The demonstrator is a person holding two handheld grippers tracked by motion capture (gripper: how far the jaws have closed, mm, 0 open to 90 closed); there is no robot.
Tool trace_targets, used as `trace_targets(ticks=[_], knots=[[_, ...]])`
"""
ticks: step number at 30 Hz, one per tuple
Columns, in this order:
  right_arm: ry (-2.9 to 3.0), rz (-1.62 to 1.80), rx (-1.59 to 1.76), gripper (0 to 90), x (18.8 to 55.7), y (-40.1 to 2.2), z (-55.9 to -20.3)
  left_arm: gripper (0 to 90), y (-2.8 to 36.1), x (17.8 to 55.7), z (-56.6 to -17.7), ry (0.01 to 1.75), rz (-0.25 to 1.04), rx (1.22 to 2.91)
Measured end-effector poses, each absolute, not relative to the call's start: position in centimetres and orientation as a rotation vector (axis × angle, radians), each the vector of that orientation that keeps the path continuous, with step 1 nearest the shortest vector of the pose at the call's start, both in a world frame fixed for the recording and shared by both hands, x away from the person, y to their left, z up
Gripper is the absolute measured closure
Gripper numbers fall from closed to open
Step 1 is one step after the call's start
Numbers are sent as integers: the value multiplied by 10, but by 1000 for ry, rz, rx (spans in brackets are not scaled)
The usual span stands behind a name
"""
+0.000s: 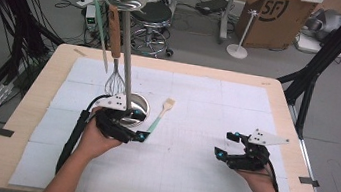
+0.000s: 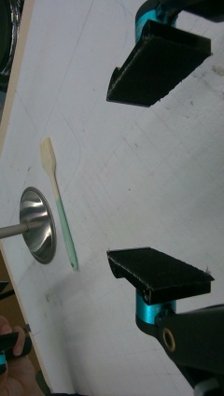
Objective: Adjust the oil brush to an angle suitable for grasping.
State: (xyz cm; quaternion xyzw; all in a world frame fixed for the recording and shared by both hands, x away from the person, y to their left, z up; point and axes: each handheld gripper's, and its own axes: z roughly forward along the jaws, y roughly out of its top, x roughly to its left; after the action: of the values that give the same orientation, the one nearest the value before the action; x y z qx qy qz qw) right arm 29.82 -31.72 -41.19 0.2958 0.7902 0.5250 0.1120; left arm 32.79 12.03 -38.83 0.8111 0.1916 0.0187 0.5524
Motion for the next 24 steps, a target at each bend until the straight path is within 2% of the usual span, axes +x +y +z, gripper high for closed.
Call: trace_targets(ticks=[14,24], knots=[[2319,1546,864,196,299,-316,-412,308,119,328,-391,448,38,1930],[2328,1538,862,196,298,-316,-412,308,111,332,-401,515,99,1983]])
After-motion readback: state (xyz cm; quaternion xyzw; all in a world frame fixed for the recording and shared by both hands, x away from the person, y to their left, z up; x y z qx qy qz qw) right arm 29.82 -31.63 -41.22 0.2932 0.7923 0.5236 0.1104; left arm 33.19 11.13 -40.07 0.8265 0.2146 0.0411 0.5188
